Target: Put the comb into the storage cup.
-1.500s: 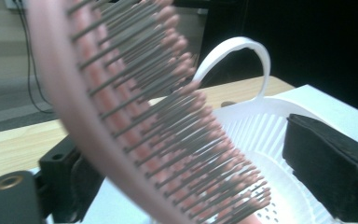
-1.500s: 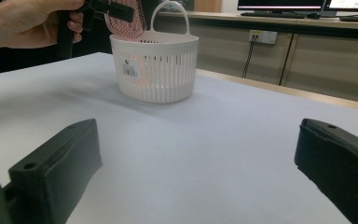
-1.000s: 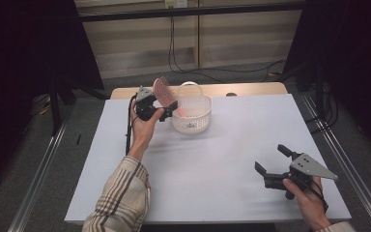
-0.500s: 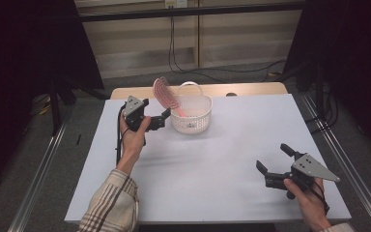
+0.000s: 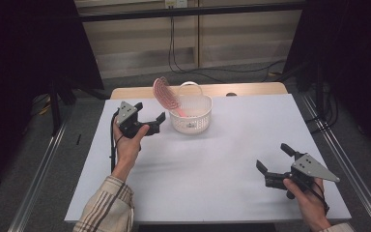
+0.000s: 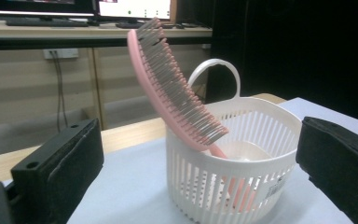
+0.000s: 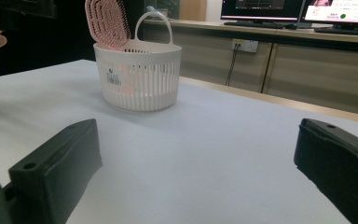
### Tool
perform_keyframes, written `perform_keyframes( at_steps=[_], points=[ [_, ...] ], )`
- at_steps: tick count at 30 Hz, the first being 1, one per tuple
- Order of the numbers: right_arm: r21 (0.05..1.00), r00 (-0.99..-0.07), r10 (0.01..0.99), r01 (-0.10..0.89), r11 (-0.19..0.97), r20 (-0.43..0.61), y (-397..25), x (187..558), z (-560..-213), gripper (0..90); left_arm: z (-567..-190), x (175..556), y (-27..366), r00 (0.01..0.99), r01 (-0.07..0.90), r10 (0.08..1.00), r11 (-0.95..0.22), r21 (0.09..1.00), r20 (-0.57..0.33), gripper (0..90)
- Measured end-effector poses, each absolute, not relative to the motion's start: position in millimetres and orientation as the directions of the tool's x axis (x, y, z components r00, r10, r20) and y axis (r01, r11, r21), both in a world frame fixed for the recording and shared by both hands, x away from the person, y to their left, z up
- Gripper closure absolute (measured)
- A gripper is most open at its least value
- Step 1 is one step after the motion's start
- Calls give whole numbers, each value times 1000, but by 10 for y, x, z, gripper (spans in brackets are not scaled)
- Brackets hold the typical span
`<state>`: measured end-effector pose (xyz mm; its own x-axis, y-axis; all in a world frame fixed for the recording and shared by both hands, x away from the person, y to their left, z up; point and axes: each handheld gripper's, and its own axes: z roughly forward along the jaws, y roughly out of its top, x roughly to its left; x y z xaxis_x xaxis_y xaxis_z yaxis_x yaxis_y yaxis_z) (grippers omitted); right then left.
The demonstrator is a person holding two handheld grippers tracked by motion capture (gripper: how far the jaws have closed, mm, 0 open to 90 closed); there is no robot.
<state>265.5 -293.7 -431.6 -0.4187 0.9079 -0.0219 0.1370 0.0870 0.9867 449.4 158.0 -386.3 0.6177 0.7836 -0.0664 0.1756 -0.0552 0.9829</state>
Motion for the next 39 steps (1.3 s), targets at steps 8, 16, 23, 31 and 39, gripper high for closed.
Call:
perform_keyframes(
  at_steps=[8, 16, 23, 31, 39],
  points=[
    [988, -413, 910, 130, 86, -25, -2938, 2655, -4311, 5, -3823, 4355, 1631, 629, 175, 775, -66, 982, -60, 28],
    [988, -405, 914, 128, 85, -26, -2941, 2660, -4310, 4, -3832, 4194, 1719, 637, 146, 767, -30, 989, -71, 28],
    [989, -419, 907, 115, 89, -33, -2919, 2648, -4294, 5, -3864, 4047, 1820, 577, 133, 815, -34, 991, -49, 34],
    [990, -411, 911, 113, 86, -32, -2921, 2649, -4292, 2, -3854, 3845, 1908, 559, 116, 829, -51, 992, -23, 35],
    [989, -404, 914, 117, 86, -32, -2920, 2652, -4295, 1, -3901, 3686, 2005, 548, 134, 835, -33, 990, -46, 35]
  ],
)
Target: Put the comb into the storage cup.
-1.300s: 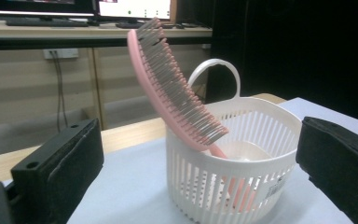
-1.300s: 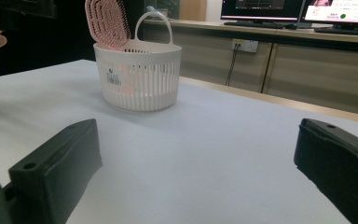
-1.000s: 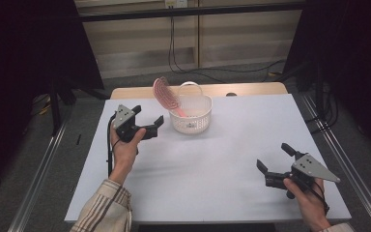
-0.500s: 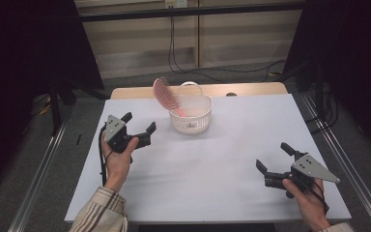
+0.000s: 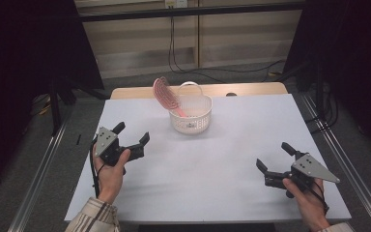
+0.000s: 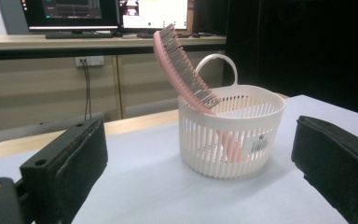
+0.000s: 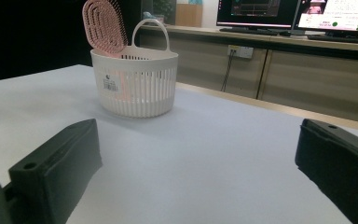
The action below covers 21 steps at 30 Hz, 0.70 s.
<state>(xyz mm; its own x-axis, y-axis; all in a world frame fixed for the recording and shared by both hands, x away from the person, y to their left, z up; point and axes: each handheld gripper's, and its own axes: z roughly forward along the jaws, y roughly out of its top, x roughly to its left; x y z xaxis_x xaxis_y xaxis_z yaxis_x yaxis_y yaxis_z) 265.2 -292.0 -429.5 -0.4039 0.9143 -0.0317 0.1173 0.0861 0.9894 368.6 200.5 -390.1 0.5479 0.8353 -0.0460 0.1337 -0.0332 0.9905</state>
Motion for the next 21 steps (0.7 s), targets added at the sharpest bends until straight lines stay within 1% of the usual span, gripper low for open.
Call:
perform_keyframes(
  at_steps=[2, 5, 7, 11, 21],
  points=[
    [990, -404, 914, 118, 83, -28, -2917, 2650, -4295, 1, -3909, 3637, 2017, 546, 129, 837, -47, 990, -32, 40],
    [989, -404, 914, 118, 85, -30, -2919, 2649, -4295, 1, -3921, 3578, 2028, 570, 148, 821, -46, 988, -47, 41],
    [989, -403, 915, 118, 85, -31, -2923, 2647, -4295, 1, -3938, 3533, 2031, 566, 150, 823, -41, 988, -51, 41],
    [991, -400, 916, 112, 78, -27, -2940, 2636, -4283, 1, -3962, 3449, 2061, 549, 130, 835, -49, 990, -31, 41],
    [991, -392, 920, 113, 77, -27, -2961, 2573, -4286, 1, -4090, 3287, 2152, 542, 176, 838, -45, 983, -59, 35]
  ],
)
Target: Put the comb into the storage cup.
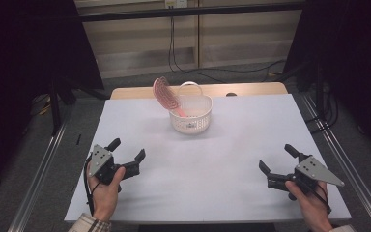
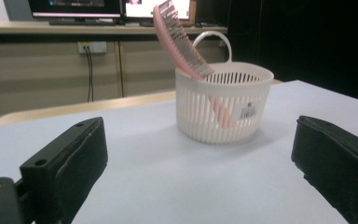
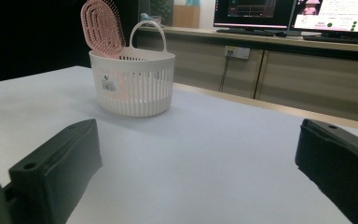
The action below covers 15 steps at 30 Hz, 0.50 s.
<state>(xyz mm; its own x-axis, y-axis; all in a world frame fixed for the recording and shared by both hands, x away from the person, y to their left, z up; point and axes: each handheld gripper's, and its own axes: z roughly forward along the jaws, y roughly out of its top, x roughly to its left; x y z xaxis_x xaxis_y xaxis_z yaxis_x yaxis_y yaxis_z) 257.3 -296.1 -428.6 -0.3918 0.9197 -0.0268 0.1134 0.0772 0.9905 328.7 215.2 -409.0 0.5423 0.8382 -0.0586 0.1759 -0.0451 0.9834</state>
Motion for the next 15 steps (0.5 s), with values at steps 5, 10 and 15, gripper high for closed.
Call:
perform_keyframes(
  at_steps=[5, 10, 15],
  points=[
    [991, -378, 926, 112, 69, -22, -2971, 2540, -4282, 10, -4153, 3187, 2171, 535, 176, 843, -44, 983, -58, 35],
    [993, -359, 933, 104, 59, -18, -2967, 2518, -4283, 10, -4179, 3076, 2167, 542, 185, 838, -48, 982, -61, 35],
    [994, -333, 943, 89, 62, -29, -2980, 2506, -4277, 8, -4209, 2982, 2191, 537, 186, 843, -79, 979, -34, 35]
  ],
)
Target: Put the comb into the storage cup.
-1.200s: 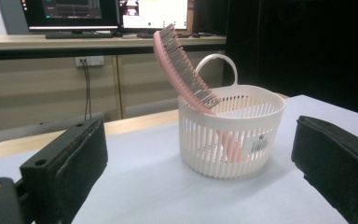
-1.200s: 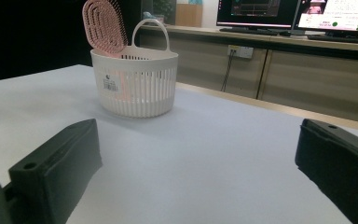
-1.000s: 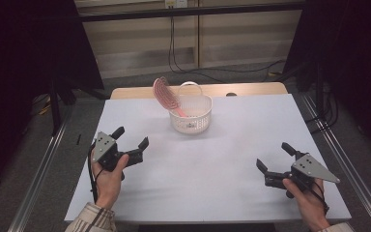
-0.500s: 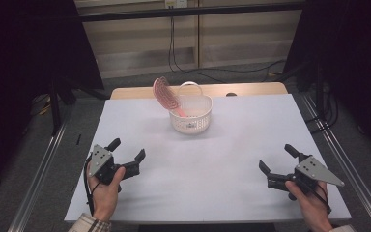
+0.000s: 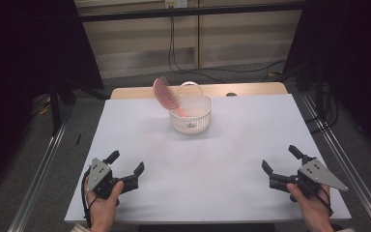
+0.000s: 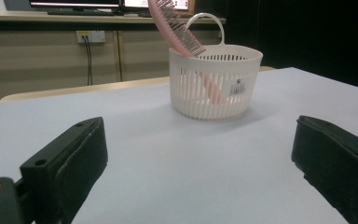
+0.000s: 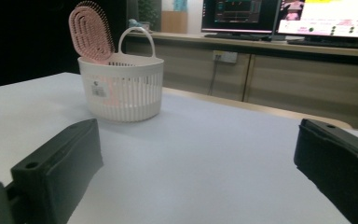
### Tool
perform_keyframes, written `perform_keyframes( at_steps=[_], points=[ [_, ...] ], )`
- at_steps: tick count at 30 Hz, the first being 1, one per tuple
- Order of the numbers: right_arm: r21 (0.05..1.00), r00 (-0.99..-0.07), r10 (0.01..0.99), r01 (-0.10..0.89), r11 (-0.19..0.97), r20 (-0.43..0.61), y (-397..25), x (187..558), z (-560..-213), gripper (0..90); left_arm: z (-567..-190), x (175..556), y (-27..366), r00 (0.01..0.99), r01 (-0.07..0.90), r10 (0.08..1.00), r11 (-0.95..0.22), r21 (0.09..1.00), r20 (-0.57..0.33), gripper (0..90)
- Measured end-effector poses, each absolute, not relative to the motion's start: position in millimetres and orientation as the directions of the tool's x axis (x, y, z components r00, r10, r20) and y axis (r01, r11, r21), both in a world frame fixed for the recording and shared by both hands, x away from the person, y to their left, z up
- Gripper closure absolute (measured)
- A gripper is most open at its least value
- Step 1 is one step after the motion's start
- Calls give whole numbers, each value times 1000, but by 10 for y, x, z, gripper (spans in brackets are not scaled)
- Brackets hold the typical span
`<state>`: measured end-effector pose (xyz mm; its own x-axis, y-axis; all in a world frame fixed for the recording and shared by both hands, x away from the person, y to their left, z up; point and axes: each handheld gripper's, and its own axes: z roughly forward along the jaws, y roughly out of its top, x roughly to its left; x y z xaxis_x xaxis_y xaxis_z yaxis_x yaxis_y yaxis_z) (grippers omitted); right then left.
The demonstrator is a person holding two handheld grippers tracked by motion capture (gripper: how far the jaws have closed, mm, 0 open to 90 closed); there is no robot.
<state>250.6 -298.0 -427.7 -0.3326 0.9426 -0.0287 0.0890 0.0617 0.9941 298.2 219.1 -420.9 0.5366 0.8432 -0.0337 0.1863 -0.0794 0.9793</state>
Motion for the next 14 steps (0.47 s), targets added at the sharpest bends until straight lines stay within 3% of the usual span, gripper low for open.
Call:
perform_keyframes(
  at_steps=[6, 14],
  points=[
    [994, -322, 946, 90, 63, -31, -2978, 2505, -4290, 4, -4267, 2951, 2246, 512, 193, 857, -52, 980, -55, 35],
    [996, -313, 950, 80, 44, -16, -2984, 2535, -4290, 3, -4240, 2930, 2213, 520, 167, 854, -83, 982, -16, 36]
  ],
)
